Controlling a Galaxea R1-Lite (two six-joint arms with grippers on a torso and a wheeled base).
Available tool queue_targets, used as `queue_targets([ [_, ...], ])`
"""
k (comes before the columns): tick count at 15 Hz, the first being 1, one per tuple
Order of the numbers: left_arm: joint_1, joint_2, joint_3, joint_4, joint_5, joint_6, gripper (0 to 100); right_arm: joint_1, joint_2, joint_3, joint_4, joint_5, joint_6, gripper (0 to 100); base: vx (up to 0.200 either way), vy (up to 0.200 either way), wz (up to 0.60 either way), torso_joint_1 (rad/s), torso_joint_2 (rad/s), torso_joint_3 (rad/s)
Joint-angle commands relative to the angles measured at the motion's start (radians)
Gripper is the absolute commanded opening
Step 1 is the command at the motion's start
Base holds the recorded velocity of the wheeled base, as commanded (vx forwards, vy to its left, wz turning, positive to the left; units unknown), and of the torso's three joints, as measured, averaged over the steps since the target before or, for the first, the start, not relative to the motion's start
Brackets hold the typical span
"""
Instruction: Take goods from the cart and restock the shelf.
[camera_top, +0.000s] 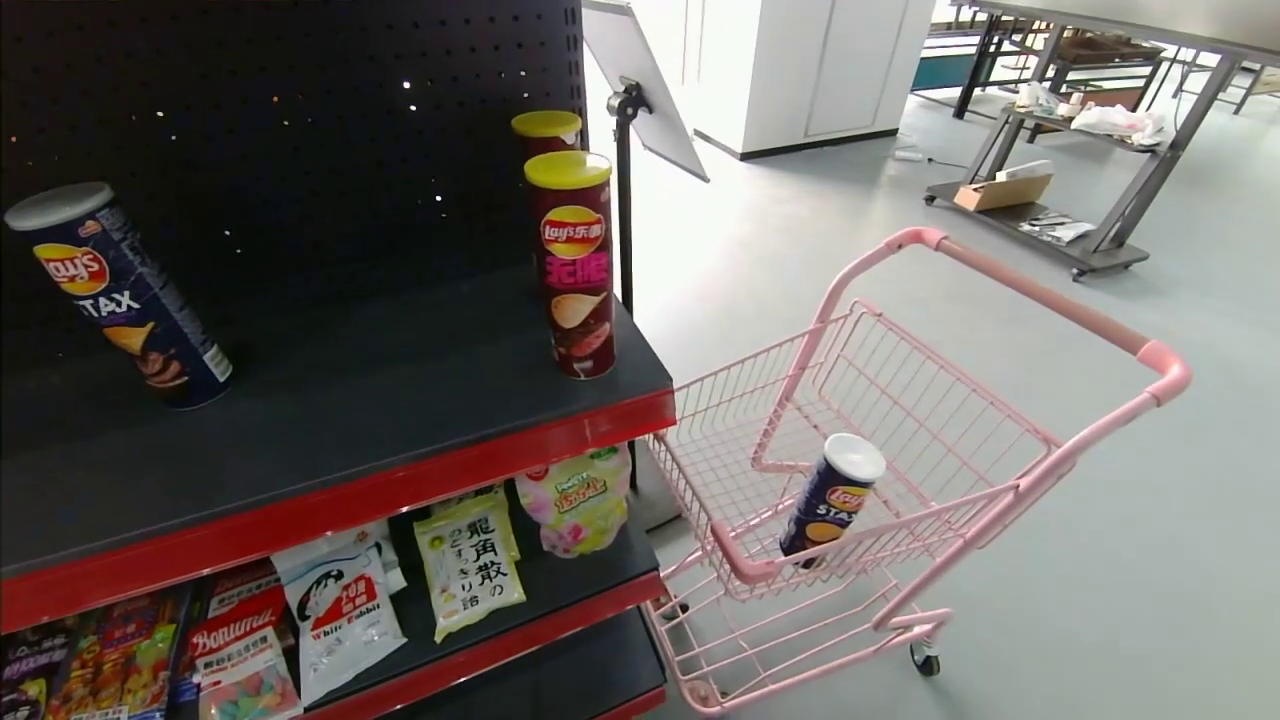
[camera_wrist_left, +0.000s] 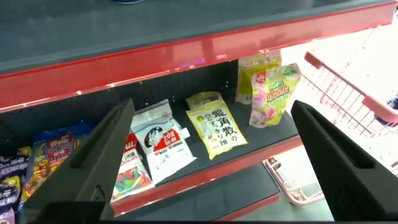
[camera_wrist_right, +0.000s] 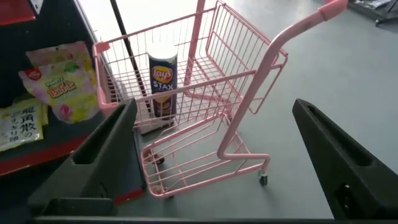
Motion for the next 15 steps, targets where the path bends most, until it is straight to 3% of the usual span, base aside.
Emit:
queue_targets([
  [1, 0.0, 0.001, 0.0, 0.001, 0.0, 0.0, 100, 0.0, 0.001, 0.0, 0.0, 0.0, 0.002, 100, 0.0, 0.0, 0.0, -0.144, 0.35, 0.222],
  [7, 0.0, 0.001, 0.0, 0.001, 0.0, -0.002, 100, 0.0, 0.001, 0.0, 0.0, 0.0, 0.002, 100, 0.0, 0.0, 0.0, -0.141, 0.39, 0.241],
  [15, 0.0, 0.001, 0.0, 0.001, 0.0, -0.002, 100, 0.0, 0.001, -0.001, 0.0, -0.003, 0.002, 100, 0.0, 0.0, 0.0, -0.173, 0.53, 0.359],
])
